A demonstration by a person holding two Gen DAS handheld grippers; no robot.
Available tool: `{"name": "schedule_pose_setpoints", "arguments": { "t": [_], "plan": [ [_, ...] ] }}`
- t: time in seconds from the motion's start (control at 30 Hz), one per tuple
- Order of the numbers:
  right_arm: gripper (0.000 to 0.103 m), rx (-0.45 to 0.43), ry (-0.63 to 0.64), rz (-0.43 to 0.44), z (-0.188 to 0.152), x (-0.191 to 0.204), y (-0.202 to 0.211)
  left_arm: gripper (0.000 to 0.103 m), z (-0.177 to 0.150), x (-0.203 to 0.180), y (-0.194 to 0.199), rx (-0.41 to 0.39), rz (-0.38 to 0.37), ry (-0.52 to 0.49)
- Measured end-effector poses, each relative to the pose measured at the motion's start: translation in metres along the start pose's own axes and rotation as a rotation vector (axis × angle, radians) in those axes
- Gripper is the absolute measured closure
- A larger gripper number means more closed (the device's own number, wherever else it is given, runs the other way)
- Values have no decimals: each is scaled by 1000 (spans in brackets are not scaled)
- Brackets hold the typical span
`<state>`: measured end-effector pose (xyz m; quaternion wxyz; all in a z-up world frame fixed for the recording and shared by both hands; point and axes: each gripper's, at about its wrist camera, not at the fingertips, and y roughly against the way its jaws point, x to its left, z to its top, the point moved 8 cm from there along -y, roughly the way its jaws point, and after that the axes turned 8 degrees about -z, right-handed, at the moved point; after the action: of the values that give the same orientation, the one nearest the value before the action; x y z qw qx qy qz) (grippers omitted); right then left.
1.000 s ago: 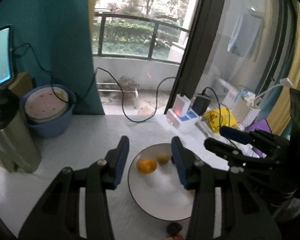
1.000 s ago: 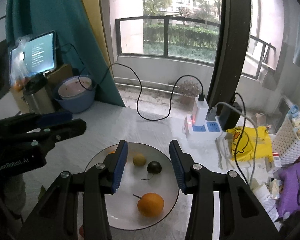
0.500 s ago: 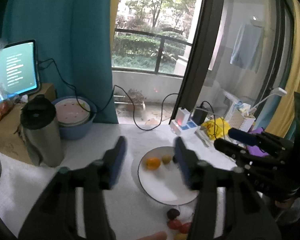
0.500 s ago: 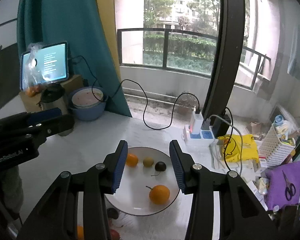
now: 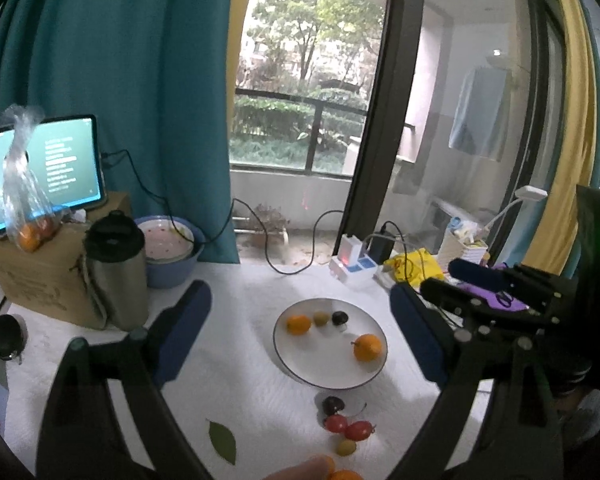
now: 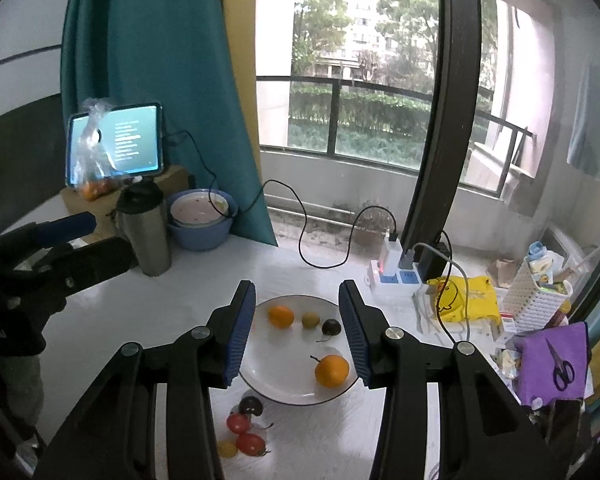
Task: Organize fruits
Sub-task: 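Withdraw both open grippers from the plate toward the loose fruit, then grasp the large orange with the right gripper and lift it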
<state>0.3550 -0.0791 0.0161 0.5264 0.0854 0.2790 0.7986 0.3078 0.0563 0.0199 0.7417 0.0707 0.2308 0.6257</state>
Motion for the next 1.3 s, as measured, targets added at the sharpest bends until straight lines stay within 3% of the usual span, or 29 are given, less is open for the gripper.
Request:
{"name": "schedule_pose_setpoints", "arguments": {
  "t": [0.47,0.83,1.3],
  "plan": [
    [57,-19,27,18,-18,23,48,11,-25,-9,53,-33,-12,-16],
    [57,58,53,43,-62,52,52,11,-73,6,76,10,6,23],
    [57,174,48,69,-128,82,45,11,-134,20,75,85,17,47]
  ]
}}
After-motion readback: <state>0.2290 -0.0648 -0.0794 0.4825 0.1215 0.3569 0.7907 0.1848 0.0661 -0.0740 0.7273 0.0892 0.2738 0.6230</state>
